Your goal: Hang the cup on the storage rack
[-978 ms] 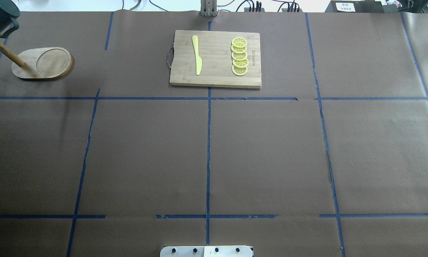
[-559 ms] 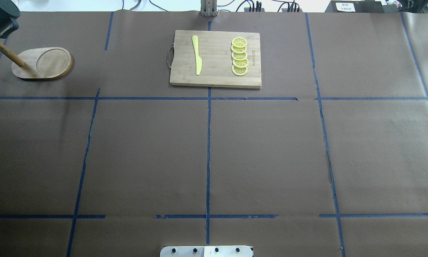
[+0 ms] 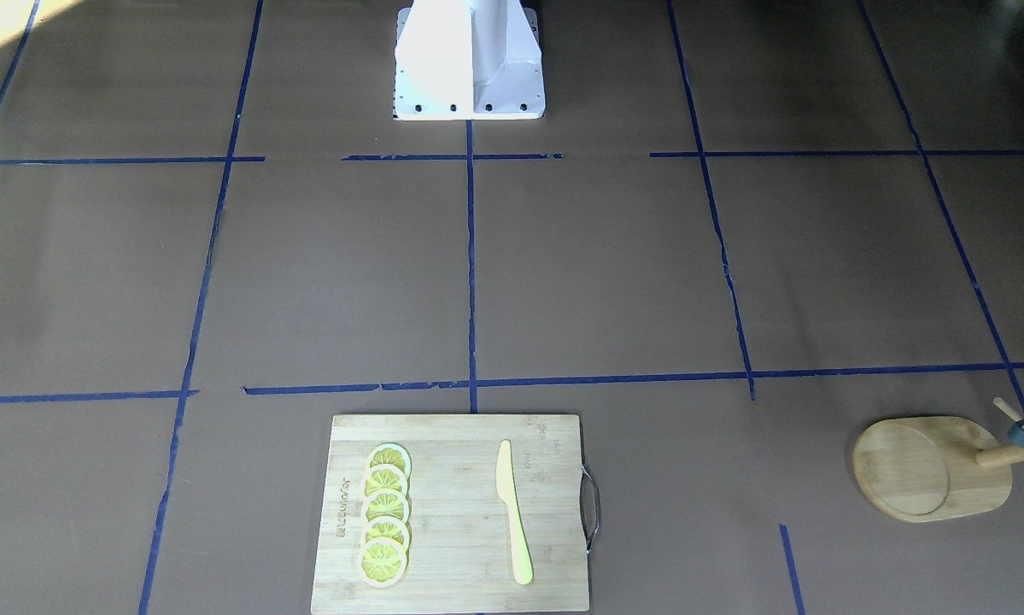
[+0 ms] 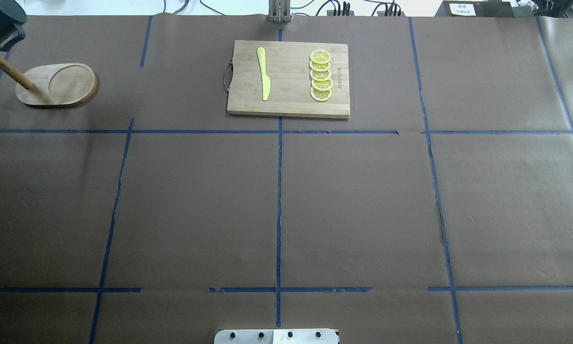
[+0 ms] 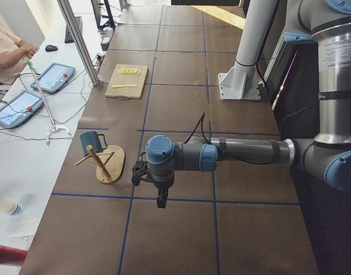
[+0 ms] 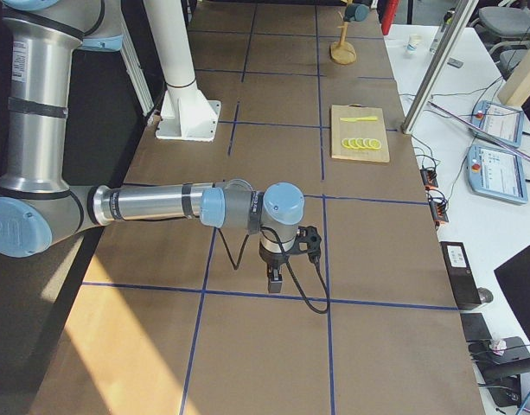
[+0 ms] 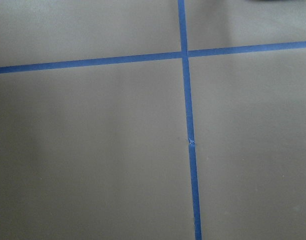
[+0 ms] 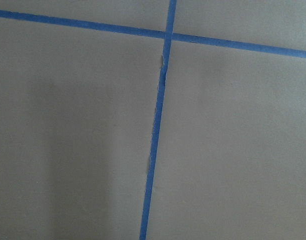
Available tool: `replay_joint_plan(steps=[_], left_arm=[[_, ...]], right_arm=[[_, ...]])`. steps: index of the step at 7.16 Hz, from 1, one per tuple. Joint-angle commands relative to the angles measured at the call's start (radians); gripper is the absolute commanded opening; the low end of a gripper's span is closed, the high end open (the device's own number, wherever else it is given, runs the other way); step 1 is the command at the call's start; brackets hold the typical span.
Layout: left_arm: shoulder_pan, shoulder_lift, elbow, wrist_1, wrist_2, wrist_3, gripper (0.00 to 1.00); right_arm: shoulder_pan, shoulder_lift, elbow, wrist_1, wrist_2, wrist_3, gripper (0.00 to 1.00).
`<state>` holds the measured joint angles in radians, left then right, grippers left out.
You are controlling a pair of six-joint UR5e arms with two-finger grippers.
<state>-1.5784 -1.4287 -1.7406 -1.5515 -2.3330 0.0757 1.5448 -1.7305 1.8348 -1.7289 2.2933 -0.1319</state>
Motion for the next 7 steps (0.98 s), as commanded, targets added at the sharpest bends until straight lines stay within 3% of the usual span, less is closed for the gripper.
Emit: replay_joint_plan(steps=[1,7], left_arm=[[0.0,0.001,-0.007,-0.001,0.001,0.001,1.0],[0.0,0.016,-0.014,-0.002,-0.002,0.0,1.0]], right_arm=[[0.0,-0.001,0.0,0.002,0.0,0.0,1.0],[0.0,-0.004,-0.002,0.002,0.0,0.0,1.0]])
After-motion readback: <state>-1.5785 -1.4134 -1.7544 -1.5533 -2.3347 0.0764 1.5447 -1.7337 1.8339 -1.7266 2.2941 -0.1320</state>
